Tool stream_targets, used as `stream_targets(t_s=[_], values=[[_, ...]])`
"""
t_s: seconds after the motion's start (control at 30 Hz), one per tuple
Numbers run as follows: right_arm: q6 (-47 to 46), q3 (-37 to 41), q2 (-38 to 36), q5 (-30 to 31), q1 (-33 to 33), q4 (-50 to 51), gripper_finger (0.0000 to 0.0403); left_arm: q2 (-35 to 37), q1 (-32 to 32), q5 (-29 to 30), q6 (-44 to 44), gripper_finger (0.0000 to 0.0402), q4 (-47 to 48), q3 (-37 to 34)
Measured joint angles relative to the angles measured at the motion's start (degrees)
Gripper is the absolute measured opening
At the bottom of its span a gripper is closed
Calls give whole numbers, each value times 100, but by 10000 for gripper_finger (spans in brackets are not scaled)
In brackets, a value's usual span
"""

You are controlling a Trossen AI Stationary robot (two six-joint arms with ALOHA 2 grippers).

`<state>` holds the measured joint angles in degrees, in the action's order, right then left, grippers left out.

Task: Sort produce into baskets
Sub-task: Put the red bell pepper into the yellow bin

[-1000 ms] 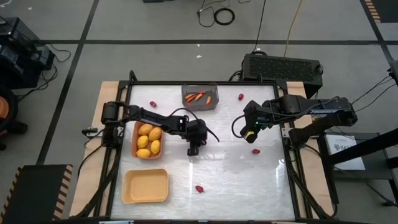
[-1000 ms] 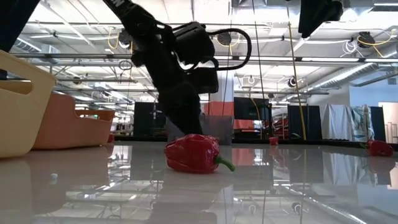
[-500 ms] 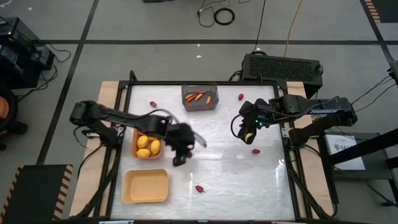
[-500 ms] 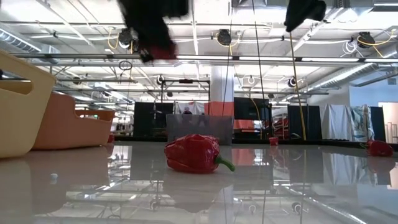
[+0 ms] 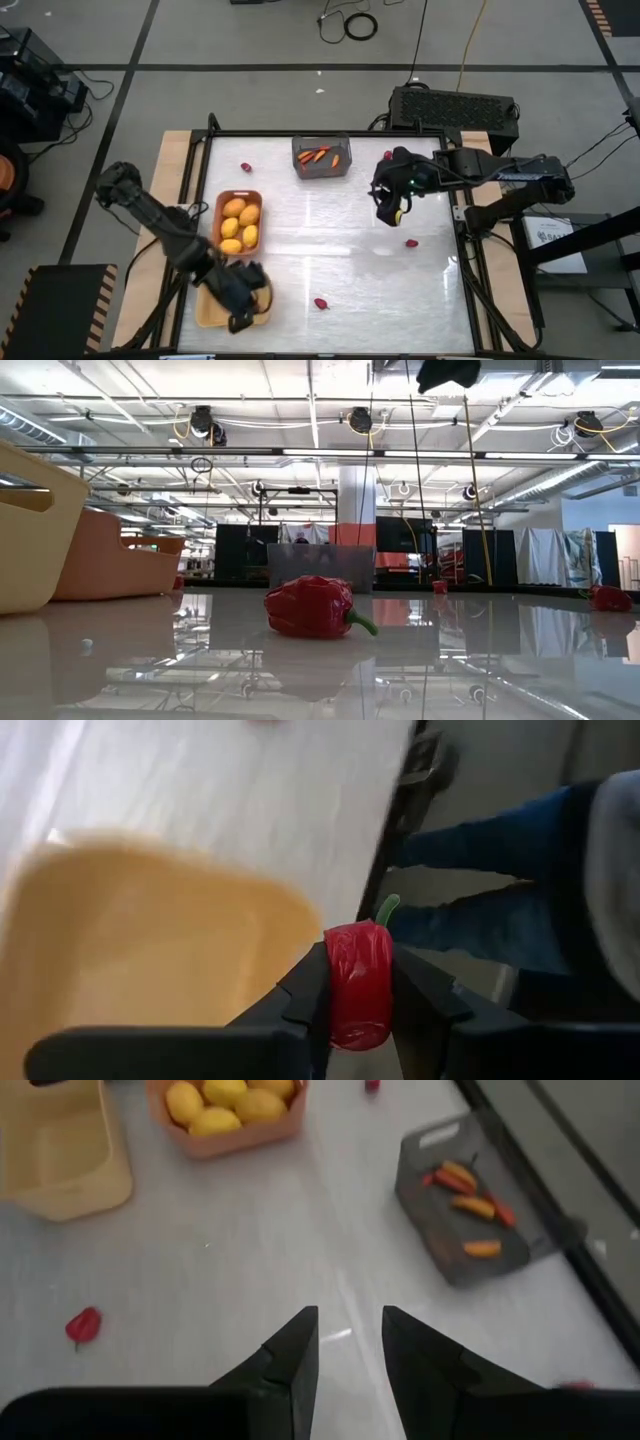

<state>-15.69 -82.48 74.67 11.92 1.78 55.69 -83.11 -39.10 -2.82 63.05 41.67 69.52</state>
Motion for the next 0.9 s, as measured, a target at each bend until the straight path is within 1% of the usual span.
stream_targets(t_s=[0.1, 0.17, 0.27, 0.37, 0.47, 0.67, 0.73, 0.8, 0.87, 0.9], values=[[233, 0, 0, -43, -75, -213, 105, -112, -349, 293, 742, 85, 332, -11], [338, 0, 0, -149, -132, -252, 105, -193, -468, 336, 1099, 85, 394, -3], [452, 0, 0, -332, -178, -252, 105, -336, -631, 337, 1450, 85, 619, -11], [486, 0, 0, -332, -177, -221, 105, -463, -692, 331, 1698, 88, 763, -7], [488, 0, 0, -332, -174, -134, 105, -561, -710, 303, 1725, 108, 914, -9], [488, 0, 0, -332, -174, 106, 105, -566, -649, 181, 1753, 175, 1403, -9], [488, 0, 0, -332, -174, 105, 105, -566, -594, -73, 1686, 194, 1438, -9], [488, 0, 0, -332, -174, 112, 105, -560, -518, -513, 1366, 208, 1436, -9], [488, 0, 0, -384, -174, 130, 105, -497, -433, -832, 995, 215, 1440, -9], [488, 0, 0, -491, -174, 134, 105, -433, -367, -869, 822, 215, 1441, -9]])
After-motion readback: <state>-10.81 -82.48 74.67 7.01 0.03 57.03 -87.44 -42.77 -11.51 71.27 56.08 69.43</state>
